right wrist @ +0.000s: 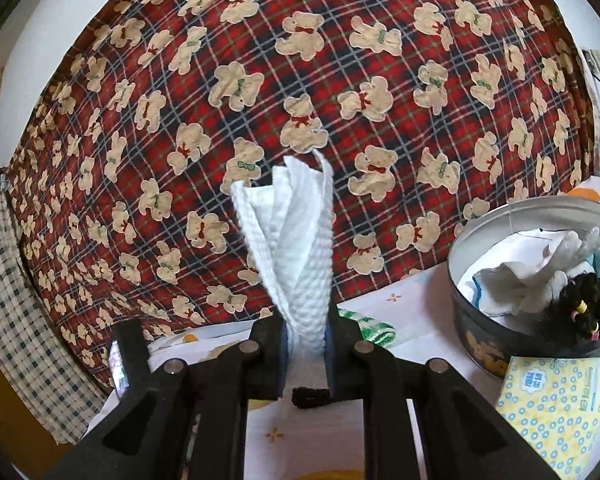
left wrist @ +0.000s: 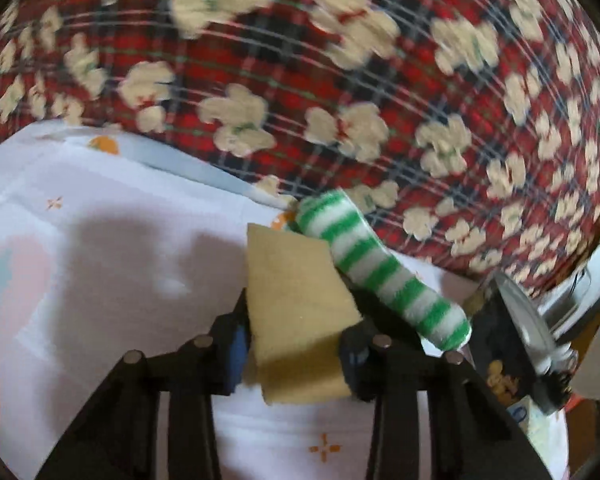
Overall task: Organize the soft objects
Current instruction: 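Grasp the white towel with the right tool while the left tool grasps the tan sponge, then carry the white towel and tan sponge in both tools over the metal tin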
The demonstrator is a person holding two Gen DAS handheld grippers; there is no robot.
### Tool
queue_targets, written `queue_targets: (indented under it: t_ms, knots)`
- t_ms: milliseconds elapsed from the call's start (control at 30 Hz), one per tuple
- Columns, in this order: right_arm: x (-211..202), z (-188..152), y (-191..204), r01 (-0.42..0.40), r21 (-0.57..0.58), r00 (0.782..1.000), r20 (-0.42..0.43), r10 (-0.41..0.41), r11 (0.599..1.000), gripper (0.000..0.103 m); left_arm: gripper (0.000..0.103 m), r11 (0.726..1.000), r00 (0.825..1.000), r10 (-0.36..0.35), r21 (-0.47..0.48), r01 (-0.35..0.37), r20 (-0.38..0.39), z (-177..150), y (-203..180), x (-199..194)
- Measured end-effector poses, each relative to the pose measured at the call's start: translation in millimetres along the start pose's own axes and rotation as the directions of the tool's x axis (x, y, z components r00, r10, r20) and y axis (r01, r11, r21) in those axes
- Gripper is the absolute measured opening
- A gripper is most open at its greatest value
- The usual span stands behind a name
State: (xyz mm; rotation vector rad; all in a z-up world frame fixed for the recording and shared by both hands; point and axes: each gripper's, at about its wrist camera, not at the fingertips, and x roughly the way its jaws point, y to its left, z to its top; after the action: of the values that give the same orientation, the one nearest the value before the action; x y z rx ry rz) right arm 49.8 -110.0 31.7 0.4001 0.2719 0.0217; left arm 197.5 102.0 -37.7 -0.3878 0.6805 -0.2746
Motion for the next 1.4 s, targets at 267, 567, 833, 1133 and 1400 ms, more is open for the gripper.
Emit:
queue_targets:
  t_ms: [267,567,833,1133,1400]
  knots:
    - [5,-19,22,-0.092,-0.06,0.994,-0.064,0.088,0.994,0.016,0.036,0.982,0.972,0.138,0.099,-0.159,0.19,-3,-1,-54]
    - [-1,-62,70,-0.171,-0.243,0.983,-0.111,0.148,0.955,0.016,0.036,0.947,0.91,0.257,0.103,-0.304,0.326,-32,-1,-104]
    - [-15,-77,80,-0.184,-0.303,0.981,-0.11,0.157,0.935,0.016,0.036,0.928,0.869,0.324,0.051,-0.368,0.375,-49,11,-133]
    - [-32,-84,78,-0.181,-0.336,0.982,-0.105,0.154,0.924,0.017,0.036,0.905,0.824,0.355,0.058,-0.422,0.442,-73,1,-157]
    - [-48,-87,68,-0.179,-0.351,0.982,-0.114,0.148,0.919,0.017,0.036,0.913,0.807,0.34,0.034,-0.406,0.482,-91,-6,-180]
